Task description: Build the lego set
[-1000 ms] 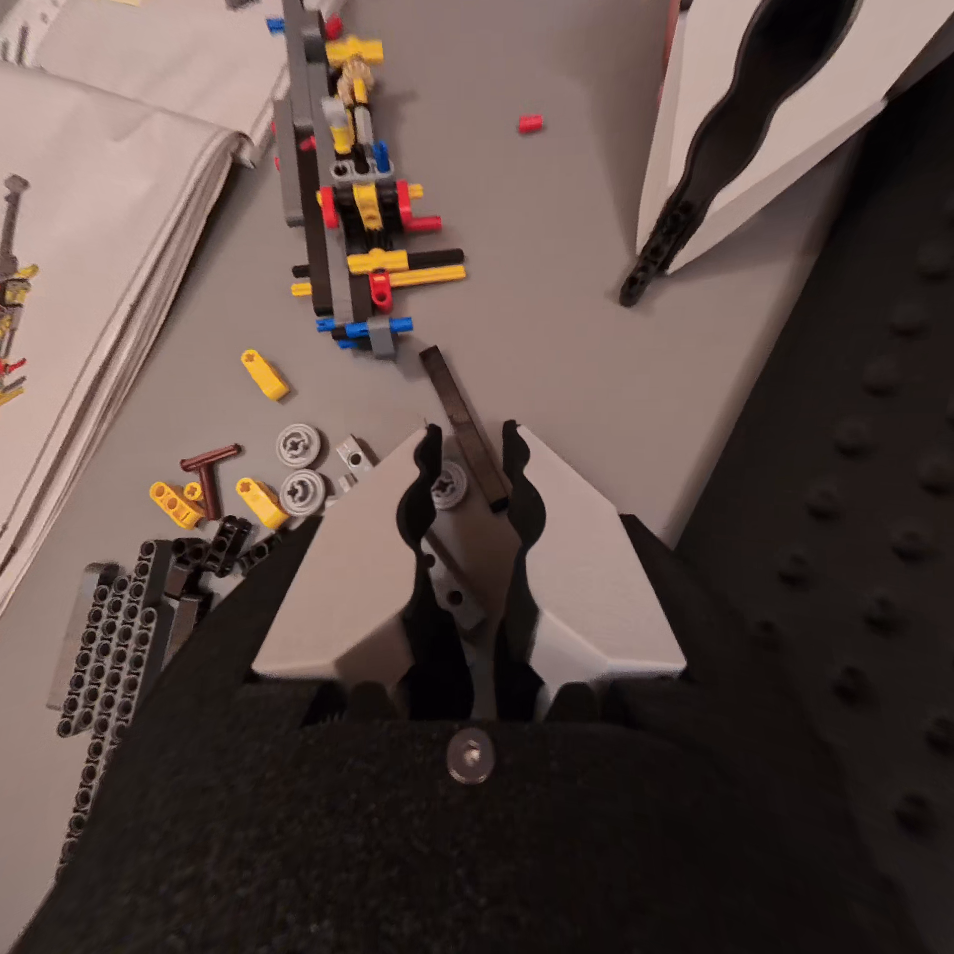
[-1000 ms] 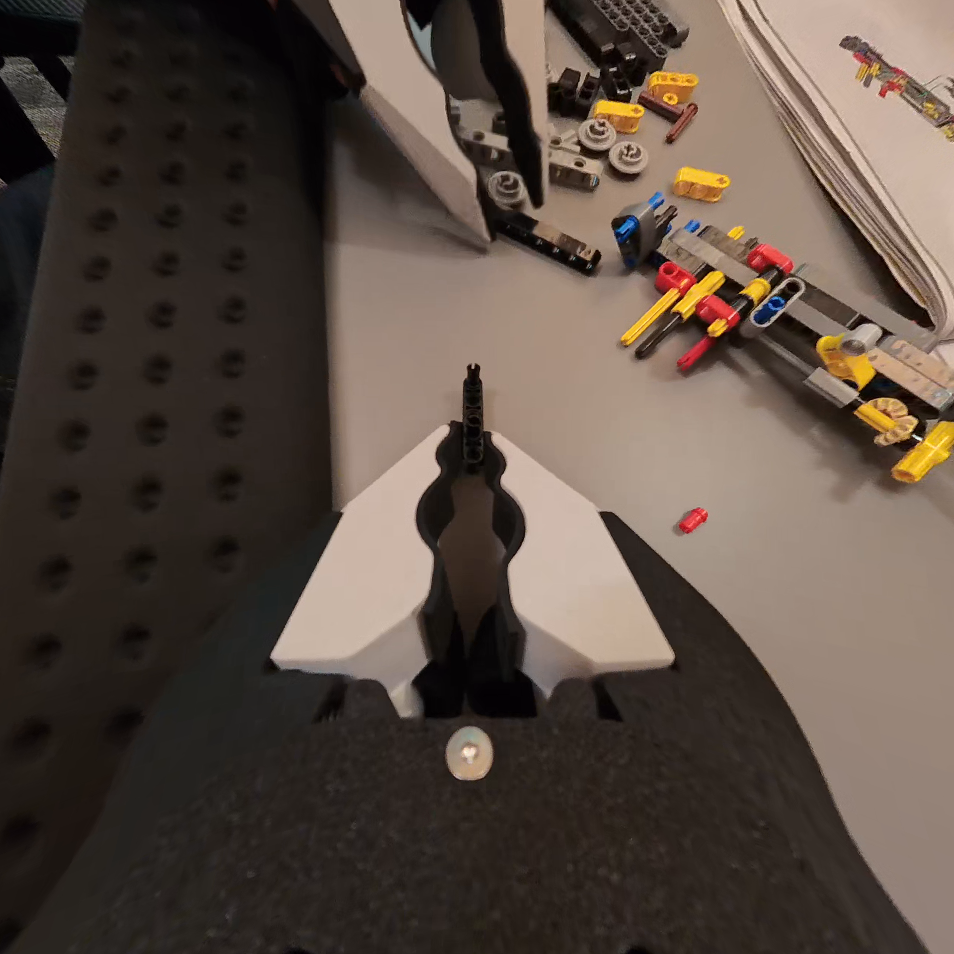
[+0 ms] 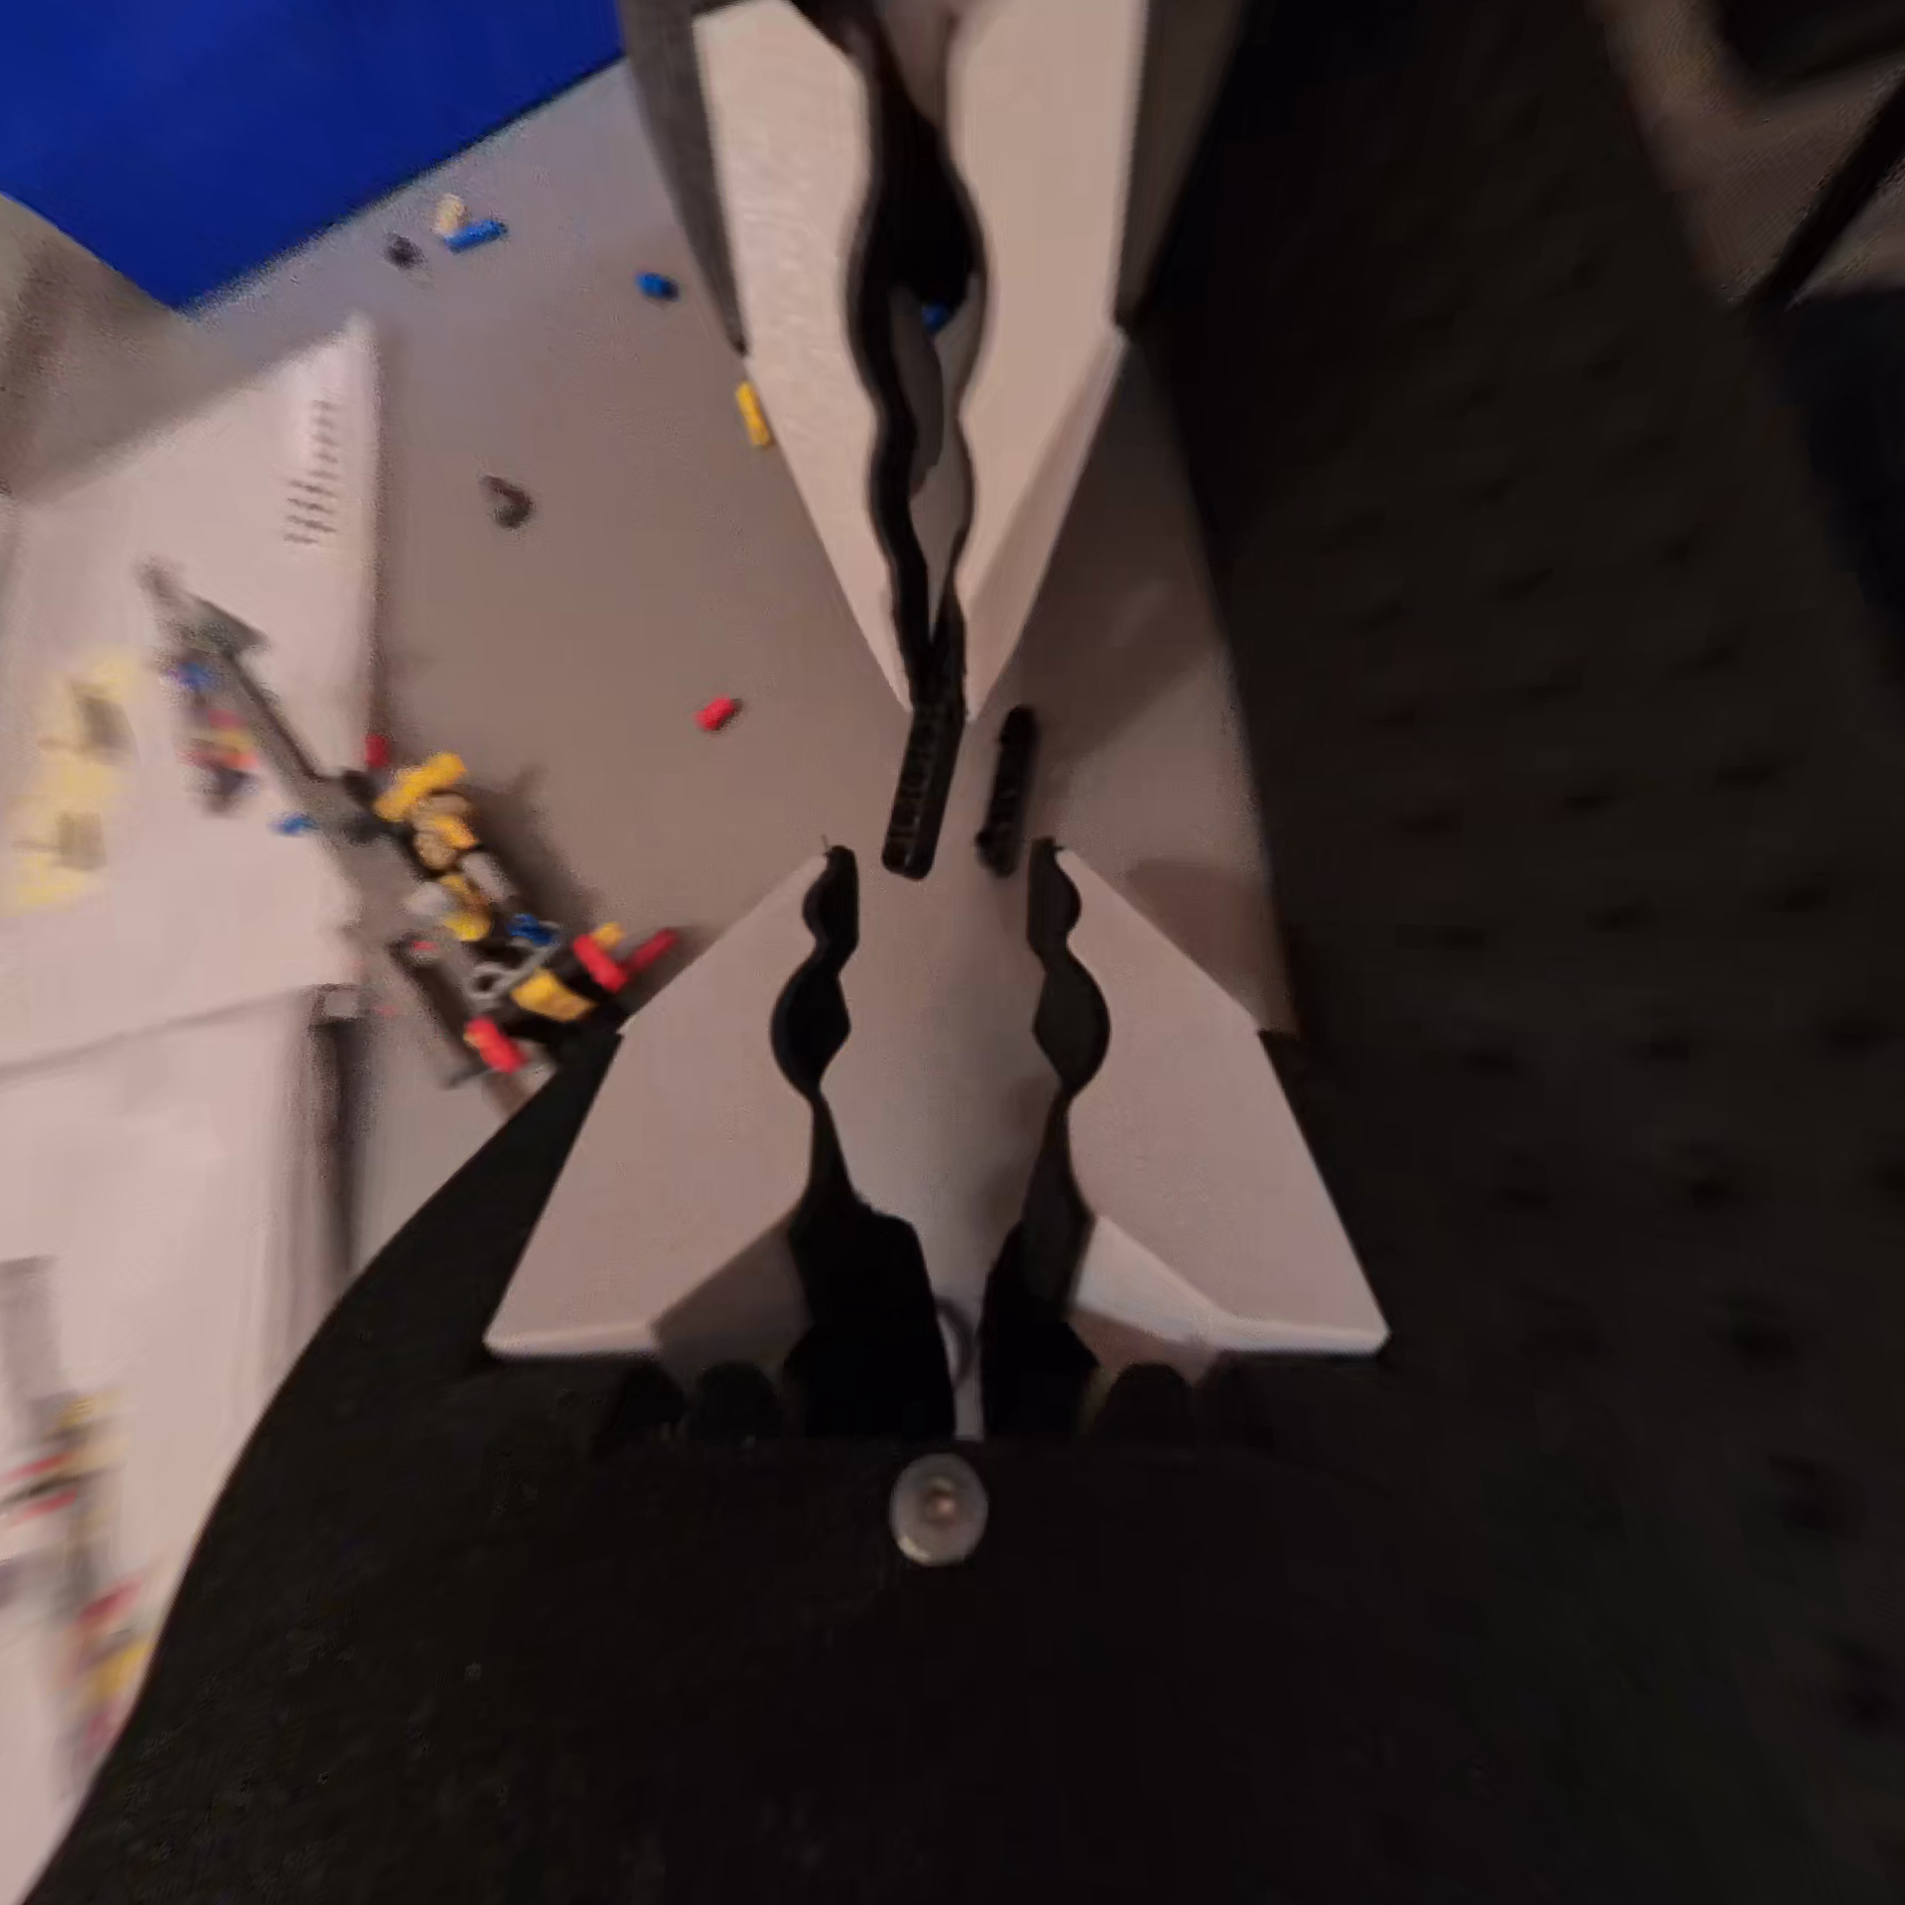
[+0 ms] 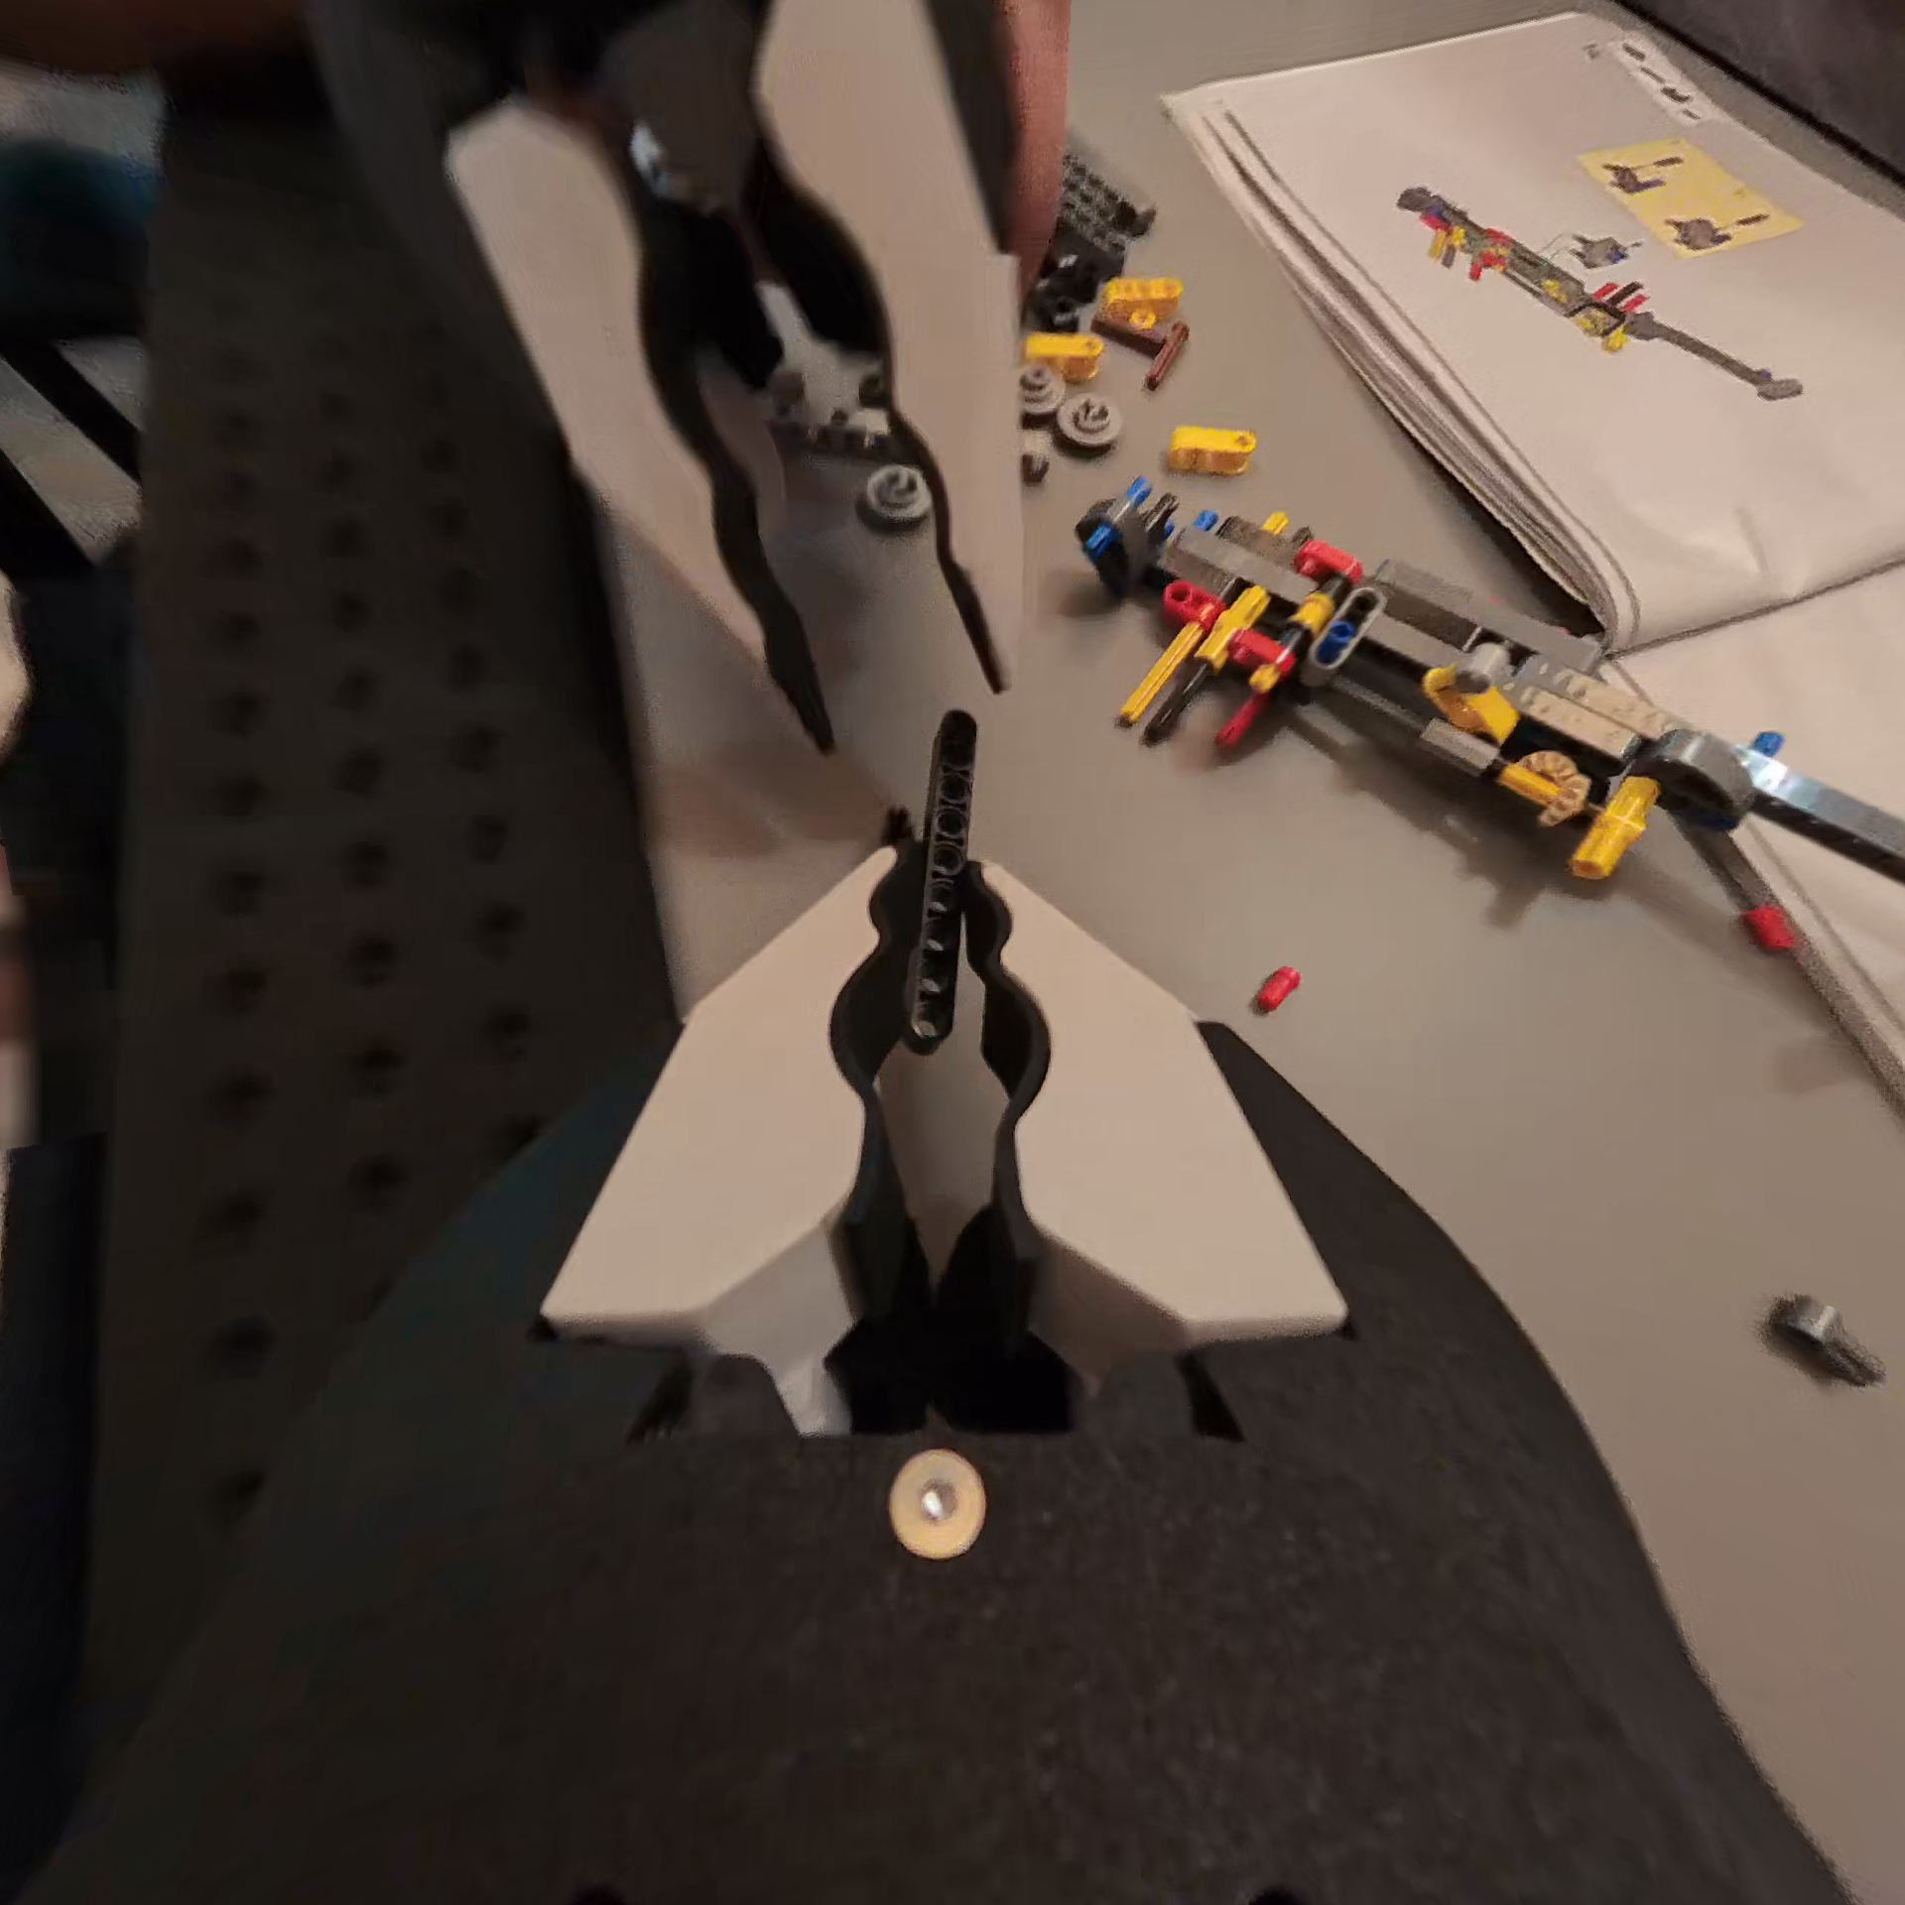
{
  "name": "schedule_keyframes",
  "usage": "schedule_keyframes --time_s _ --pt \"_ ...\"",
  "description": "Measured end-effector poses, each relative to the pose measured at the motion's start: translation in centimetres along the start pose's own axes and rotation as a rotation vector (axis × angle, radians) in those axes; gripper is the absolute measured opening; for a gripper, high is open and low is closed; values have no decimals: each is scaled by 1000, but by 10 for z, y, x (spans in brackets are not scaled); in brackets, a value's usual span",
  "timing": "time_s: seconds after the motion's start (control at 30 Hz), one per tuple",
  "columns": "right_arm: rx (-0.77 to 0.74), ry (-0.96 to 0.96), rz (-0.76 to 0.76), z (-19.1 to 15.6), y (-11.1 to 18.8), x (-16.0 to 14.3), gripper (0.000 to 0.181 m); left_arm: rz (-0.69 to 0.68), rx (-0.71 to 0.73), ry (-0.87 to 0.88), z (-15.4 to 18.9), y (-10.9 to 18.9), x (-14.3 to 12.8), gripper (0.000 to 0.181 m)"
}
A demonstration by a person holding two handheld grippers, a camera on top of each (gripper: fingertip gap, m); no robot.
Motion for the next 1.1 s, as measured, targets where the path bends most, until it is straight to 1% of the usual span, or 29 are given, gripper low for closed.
schedule_keyframes --time_s 0.03,0.07,0.1,0.17,0.2,0.23,0.27,0.3,0.33,0.37,0.43,0.47,0.53,0.67,0.77,0.83,0.9,0.93,1.0,1.1 --pt "-20 28 -10 -4 -1 -2 6 47 -69 90 -1 2 2 27" --pt "-30 37 -3 -7 -1 -4 7 100 -106 133 -2 5 4 21" --pt "-4 40 24 -11 -1 -3 6 117 -110 144 -4 6 5 20" --pt "-9 50 110 -13 2 2 6 60 -122 129 -5 0 -1 25" --pt "-11 47 119 -13 2 2 7 39 -140 128 -4 -4 -3 25" --pt "-5 52 116 -13 1 1 7 38 -165 129 -2 -8 -4 24" --pt "-1 59 117 -13 1 1 6 41 -189 126 1 -10 -5 15" --pt "7 56 111 -12 0 0 7 51 -184 119 1 -11 -4 9" --pt "16 49 99 -12 -1 -2 7 64 -173 112 0 -11 -4 8" --pt "15 51 100 -11 -1 -3 6 72 -169 117 -1 -10 -3 9" --pt "13 57 100 -11 0 -3 6 75 -174 155 -3 -11 -4 18" --pt "9 58 89 -11 0 -5 7 82 -188 172 -3 -11 -3 18" --pt "-10 78 72 -10 0 -7 7 90 -208 191 -2 -11 -3 7" --pt "-6 82 49 -10 -3 -9 6 92 -241 209 -2 -13 -5 7" --pt "-27 80 58 -9 -2 -9 7 103 -247 231 -4 -13 -5 6" --pt "-41 74 82 -8 1 -8 7 105 -228 210 -5 -15 -5 6" --pt "-39 72 99 -8 2 -6 7 75 -223 187 -4 -18 -8 6" --pt "-28 70 101 -9 2 -6 4 54 -229 177 -3 -20 -10 6" --pt "-22 75 80 -10 0 -7 0 45 -225 161 -2 -21 -11 6" --pt "-42 89 47 -10 -3 -9 1 46 -235 142 0 -20 -10 6"
Point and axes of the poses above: each gripper's, where its closed fingertips meet, y back along the fingers, x out of its top, z = x × y across the jaws, the point moved 6 cm from there along y, back along the fingers, and after that the axes turned 5 degrees about x, right-handed, at the moved point
